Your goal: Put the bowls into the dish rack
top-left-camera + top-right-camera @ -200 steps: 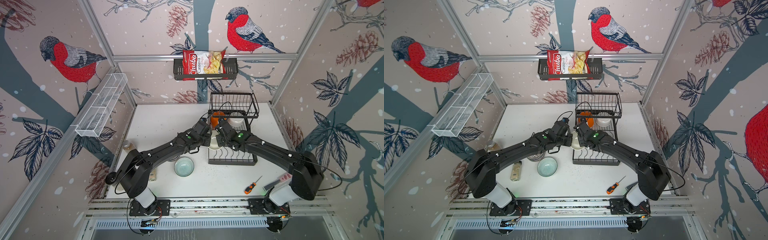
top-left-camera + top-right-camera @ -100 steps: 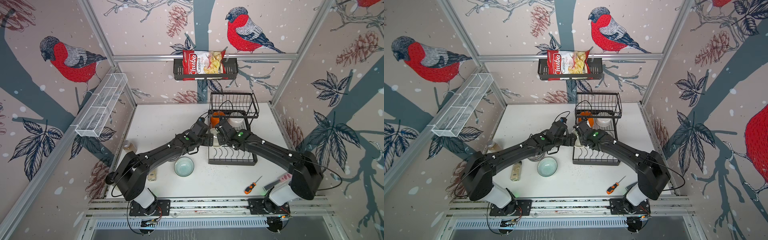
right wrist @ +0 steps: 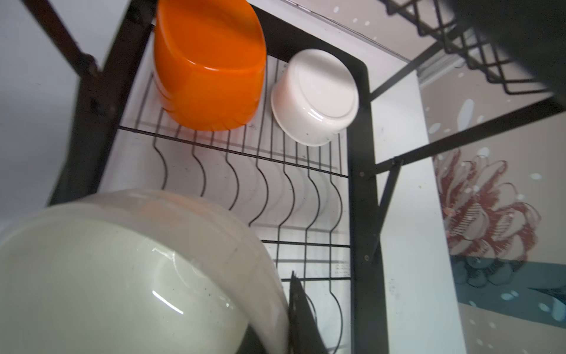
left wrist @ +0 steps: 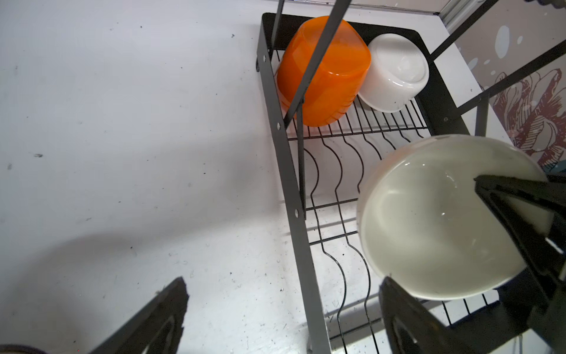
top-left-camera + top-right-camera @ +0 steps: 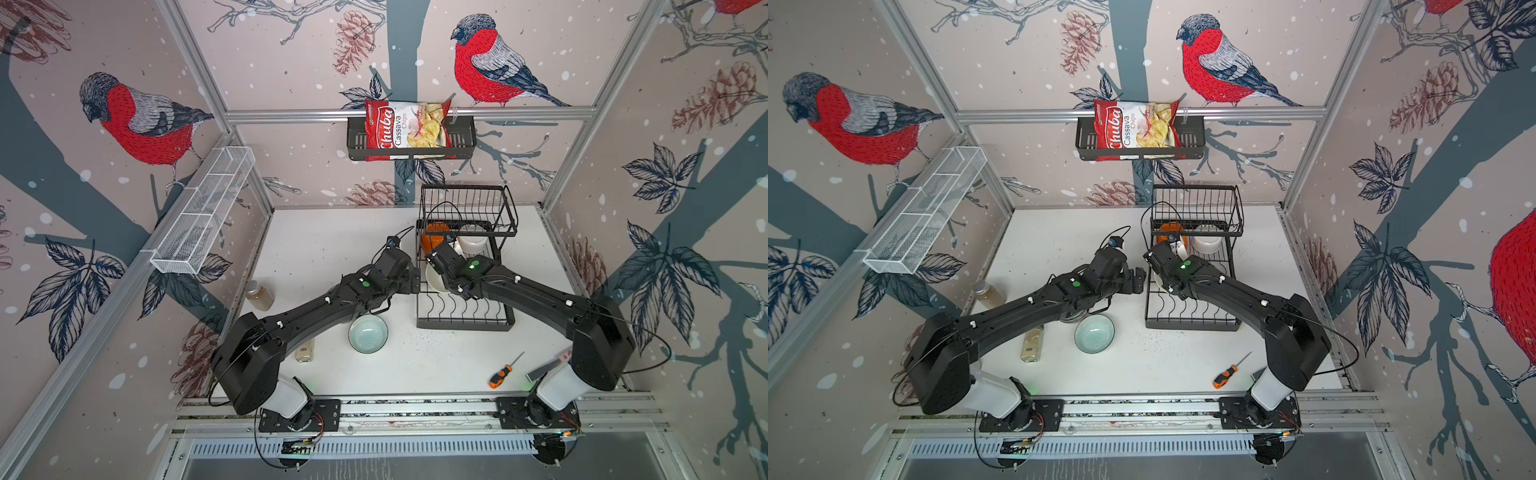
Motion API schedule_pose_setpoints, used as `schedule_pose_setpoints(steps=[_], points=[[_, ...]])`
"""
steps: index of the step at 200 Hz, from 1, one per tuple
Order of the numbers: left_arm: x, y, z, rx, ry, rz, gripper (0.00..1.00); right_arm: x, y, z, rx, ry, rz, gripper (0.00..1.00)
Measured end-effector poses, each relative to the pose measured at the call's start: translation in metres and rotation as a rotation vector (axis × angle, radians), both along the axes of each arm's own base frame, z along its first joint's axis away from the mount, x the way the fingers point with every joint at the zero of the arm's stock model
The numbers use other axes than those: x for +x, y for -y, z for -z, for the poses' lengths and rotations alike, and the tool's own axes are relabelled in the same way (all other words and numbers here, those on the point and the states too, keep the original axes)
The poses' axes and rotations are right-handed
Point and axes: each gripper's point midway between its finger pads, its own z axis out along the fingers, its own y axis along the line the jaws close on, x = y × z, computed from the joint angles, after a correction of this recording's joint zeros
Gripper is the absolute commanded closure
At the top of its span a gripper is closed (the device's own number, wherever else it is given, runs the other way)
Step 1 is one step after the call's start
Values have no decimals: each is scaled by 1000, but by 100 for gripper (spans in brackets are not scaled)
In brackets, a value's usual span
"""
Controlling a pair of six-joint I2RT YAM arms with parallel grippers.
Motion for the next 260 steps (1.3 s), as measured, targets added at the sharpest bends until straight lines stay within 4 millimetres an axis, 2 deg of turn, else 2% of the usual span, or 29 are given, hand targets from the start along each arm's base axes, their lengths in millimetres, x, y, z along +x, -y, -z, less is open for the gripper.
schedule_pose_setpoints(steps=[50,78,127,202,260], points=[[0,-9,-8,-33,43,-18,3,2,18,2,-89,42,76,100],[-2,-16,-2,-23,34,-26,3,3,28,7,-138,49,113,100],[-2,-22,-2,-27,41,-38,3,3,47,8,-196,74,183,100],[-2,-32,-1,-30,49,-58,3,7,80,8,-253,105,282,100],[-1,-37,-2,-34,54,-69,3,13,92,3,-244,122,308,100]])
